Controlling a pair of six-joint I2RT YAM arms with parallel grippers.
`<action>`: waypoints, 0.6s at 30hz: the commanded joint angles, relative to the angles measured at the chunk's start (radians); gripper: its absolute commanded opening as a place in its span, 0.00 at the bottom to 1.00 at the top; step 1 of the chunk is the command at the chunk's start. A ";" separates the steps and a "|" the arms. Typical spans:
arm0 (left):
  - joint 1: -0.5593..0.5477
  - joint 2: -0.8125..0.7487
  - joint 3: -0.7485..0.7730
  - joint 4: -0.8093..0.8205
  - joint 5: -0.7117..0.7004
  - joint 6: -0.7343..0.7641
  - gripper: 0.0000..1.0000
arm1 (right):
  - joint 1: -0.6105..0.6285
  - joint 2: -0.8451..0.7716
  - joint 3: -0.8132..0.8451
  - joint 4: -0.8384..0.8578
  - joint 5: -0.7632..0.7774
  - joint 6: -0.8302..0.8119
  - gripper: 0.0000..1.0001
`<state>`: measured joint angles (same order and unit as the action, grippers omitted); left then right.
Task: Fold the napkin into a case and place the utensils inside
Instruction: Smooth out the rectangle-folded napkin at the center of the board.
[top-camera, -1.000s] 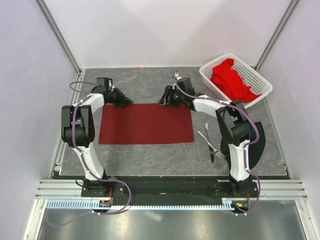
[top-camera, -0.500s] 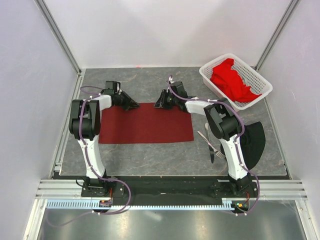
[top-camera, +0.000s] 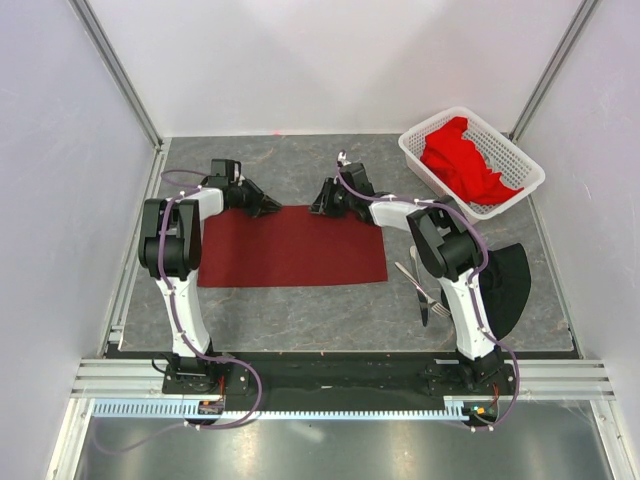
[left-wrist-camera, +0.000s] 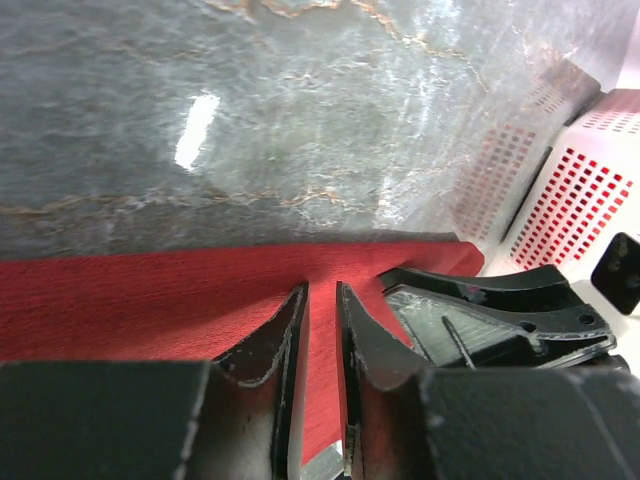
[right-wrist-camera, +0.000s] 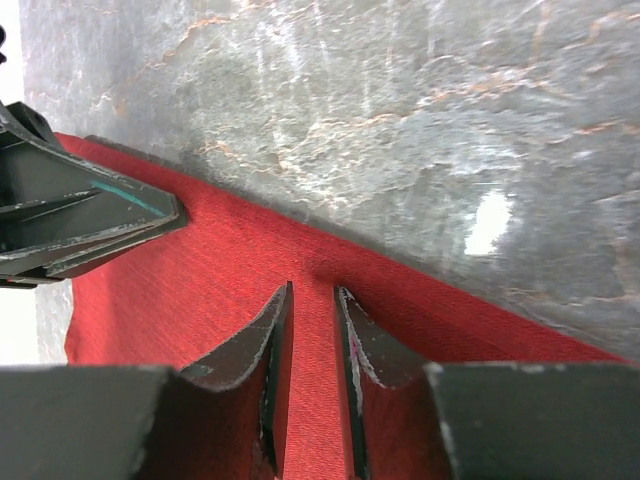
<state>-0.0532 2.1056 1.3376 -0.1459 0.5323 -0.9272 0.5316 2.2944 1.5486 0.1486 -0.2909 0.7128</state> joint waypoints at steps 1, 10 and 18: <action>-0.010 -0.001 0.018 0.034 0.032 -0.028 0.22 | 0.022 -0.053 0.005 0.055 0.030 0.033 0.30; -0.004 0.007 0.020 0.049 -0.003 -0.035 0.22 | -0.005 -0.013 0.056 0.014 -0.004 -0.004 0.30; 0.004 0.047 0.057 0.006 -0.028 -0.009 0.22 | -0.103 -0.021 -0.018 0.045 -0.063 -0.029 0.30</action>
<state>-0.0555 2.1319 1.3499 -0.1291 0.5255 -0.9344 0.4789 2.2940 1.5581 0.1623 -0.3191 0.7105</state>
